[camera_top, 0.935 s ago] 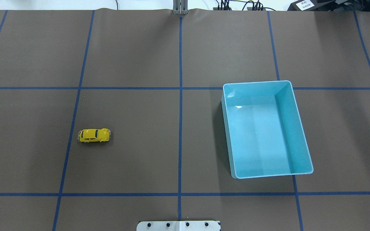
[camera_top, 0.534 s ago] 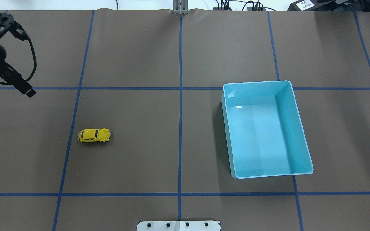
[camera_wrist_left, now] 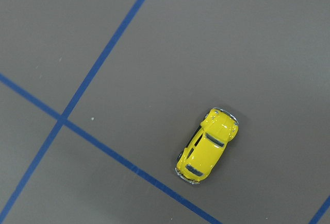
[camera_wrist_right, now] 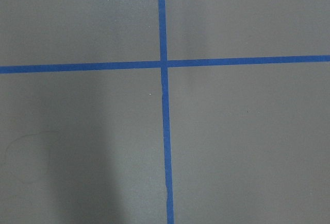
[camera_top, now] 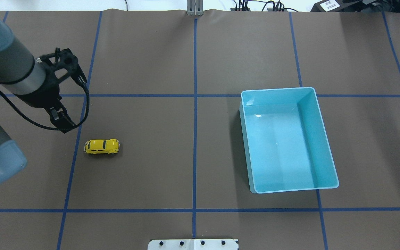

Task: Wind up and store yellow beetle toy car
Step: 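Lower the left gripper over the yellow Beetle toy car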

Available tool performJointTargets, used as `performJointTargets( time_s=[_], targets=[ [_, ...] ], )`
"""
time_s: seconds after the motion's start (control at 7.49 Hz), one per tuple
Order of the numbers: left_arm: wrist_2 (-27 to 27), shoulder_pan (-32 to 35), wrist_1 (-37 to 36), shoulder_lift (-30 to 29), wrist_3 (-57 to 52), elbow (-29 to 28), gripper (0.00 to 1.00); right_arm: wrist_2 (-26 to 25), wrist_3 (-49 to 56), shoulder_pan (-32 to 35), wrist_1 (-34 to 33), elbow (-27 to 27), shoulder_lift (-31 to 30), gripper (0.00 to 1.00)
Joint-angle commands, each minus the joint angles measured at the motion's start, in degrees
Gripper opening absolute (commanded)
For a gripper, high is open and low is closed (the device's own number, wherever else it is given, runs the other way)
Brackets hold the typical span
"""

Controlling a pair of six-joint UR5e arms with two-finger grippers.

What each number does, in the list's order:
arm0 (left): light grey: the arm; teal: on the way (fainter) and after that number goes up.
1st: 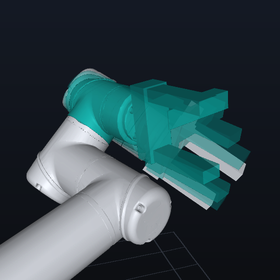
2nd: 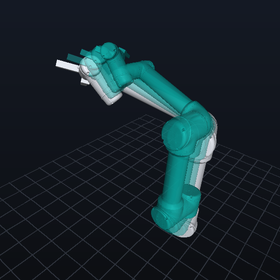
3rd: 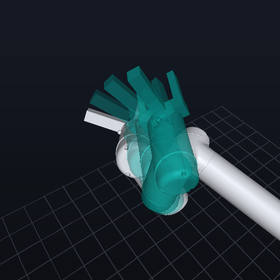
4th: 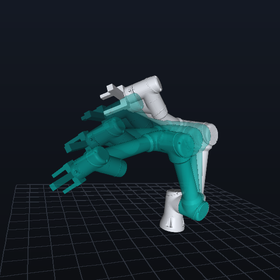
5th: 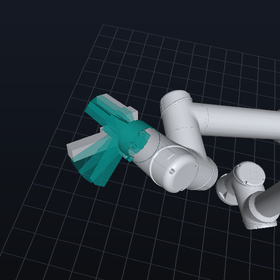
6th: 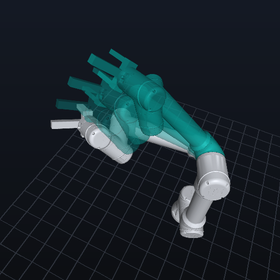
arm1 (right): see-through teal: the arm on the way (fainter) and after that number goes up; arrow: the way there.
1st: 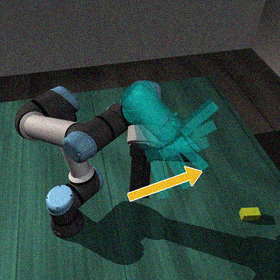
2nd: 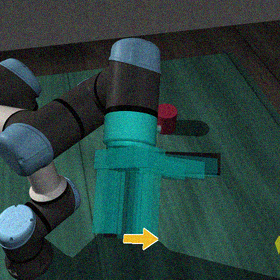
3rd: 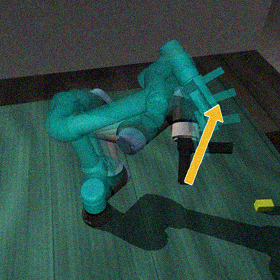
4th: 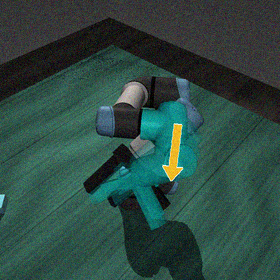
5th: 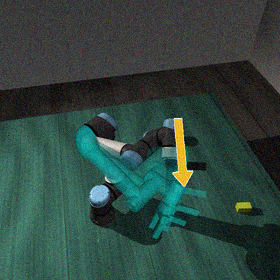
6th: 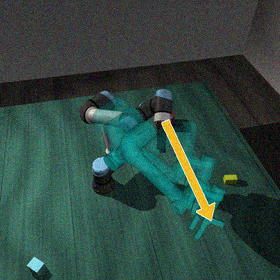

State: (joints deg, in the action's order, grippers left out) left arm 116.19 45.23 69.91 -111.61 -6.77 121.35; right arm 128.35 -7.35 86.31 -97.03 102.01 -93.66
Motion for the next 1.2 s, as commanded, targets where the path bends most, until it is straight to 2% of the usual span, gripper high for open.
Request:
performJointTargets(
  time_s=[0.0,0.13,0.53,0.67,0.94,1.07],
  targets=[
    [-2.81,-3.47,-3.35,-0.45,-7.34,0.47,1.0,-0.03,-0.03,0.0,0.0,-0.76,0.05,1.0],
    [-2.99,-4.44,-7.12,-1.85,-8.08,0.12,1.0,-0.03,-0.12,-0.09,0.0,-0.94,0.23,1.0],
    [-3.6,-7.68,-6.89,-2.21,-8.26,-0.76,1.0,-0.03,-0.12,0.0,0.0,-1.2,0.23,1.0],
    [-7.17,-9.09,-5.68,-2.65,-8.35,-1.11,1.0,-0.03,-0.21,-0.09,0.0,-1.55,0.23,1.0],
    [-9.14,-13.14,-5.49,-2.91,-8.79,-1.64,1.0,-0.03,-0.21,-0.09,0.0,-1.56,0.4,1.0],
    [-10.1,-13.15,-5.14,-3.7,-18.1,-3.12,1.0,-0.03,-0.21,-0.09,0.0,-1.82,0.41,1.0]
  ],
)
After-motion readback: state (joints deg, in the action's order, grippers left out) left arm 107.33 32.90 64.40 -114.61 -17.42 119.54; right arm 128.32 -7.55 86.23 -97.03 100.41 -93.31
